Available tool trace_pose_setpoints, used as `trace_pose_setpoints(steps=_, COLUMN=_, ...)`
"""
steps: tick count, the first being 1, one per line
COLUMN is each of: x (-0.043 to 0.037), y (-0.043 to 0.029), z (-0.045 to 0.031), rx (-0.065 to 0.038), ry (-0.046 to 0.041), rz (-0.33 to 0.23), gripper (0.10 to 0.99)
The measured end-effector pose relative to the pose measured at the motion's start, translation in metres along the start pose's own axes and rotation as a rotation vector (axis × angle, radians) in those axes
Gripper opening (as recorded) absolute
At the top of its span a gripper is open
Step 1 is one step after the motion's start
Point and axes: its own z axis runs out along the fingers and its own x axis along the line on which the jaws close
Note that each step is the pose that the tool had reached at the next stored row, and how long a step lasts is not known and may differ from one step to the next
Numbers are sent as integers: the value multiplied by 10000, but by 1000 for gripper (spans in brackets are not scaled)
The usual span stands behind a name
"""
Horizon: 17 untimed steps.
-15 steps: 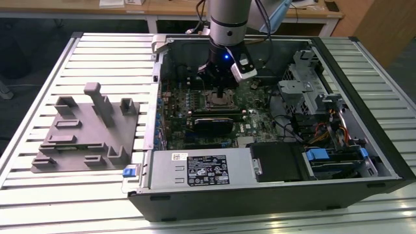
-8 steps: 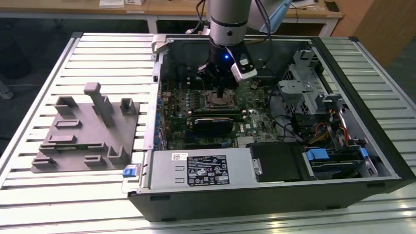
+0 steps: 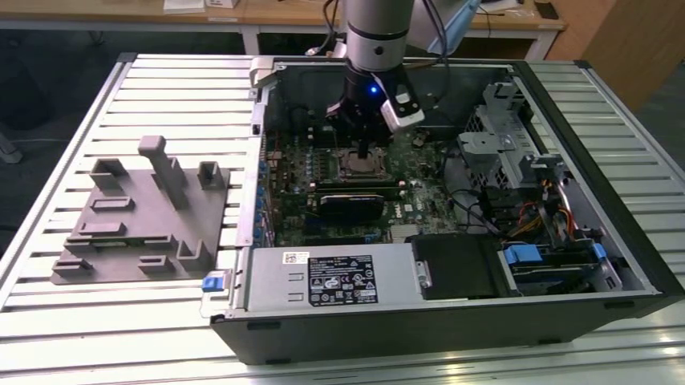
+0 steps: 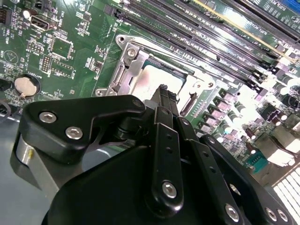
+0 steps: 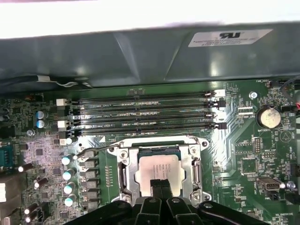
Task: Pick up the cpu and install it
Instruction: 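Install the first cpu locking lever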
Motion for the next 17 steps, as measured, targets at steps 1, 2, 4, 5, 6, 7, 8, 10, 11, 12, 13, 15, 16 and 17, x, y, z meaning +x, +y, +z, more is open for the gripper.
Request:
trace_pose_setpoints(steps=1, x=0, y=0, z=-15, rx=-1, ry=-1, rz=0, gripper=106)
trace_pose_setpoints(steps=2, x=0, y=0, z=-31, rx=-1, ry=0, rz=0, gripper=106)
trace_pose_setpoints(steps=4, x=0, y=0, z=-65, rx=0, ry=0, rz=0, gripper=106)
trace_pose_setpoints(steps=5, x=-1, y=0, z=-81, rx=1, ry=0, rz=-1, gripper=106)
trace_pose_setpoints(steps=6, x=-1, y=-1, z=-96, rx=0, ry=-1, rz=0, gripper=106)
trace_pose_setpoints(steps=7, x=-1, y=-1, z=-111, rx=-1, ry=-1, rz=-1, gripper=106)
trace_pose_setpoints(steps=8, x=-1, y=-1, z=-123, rx=0, ry=0, rz=0, gripper=106)
trace_pose_setpoints(steps=10, x=-1, y=-1, z=-137, rx=0, ry=0, rz=-1, gripper=106)
trace_pose_setpoints(steps=11, x=-1, y=0, z=-136, rx=-2, ry=-1, rz=0, gripper=106)
trace_pose_setpoints(steps=12, x=-1, y=0, z=-136, rx=-2, ry=-2, rz=0, gripper=106)
trace_pose_setpoints(steps=13, x=-1, y=0, z=-136, rx=-2, ry=-1, rz=-1, gripper=106)
trace_pose_setpoints(steps=15, x=-1, y=-1, z=-137, rx=-1, ry=-1, rz=-1, gripper=106)
trace_pose_setpoints(steps=16, x=1, y=-1, z=-138, rx=0, ry=0, rz=-1, gripper=106)
trace_pose_setpoints(steps=17, x=7, y=-1, z=-138, rx=1, ry=0, rz=-1, gripper=106)
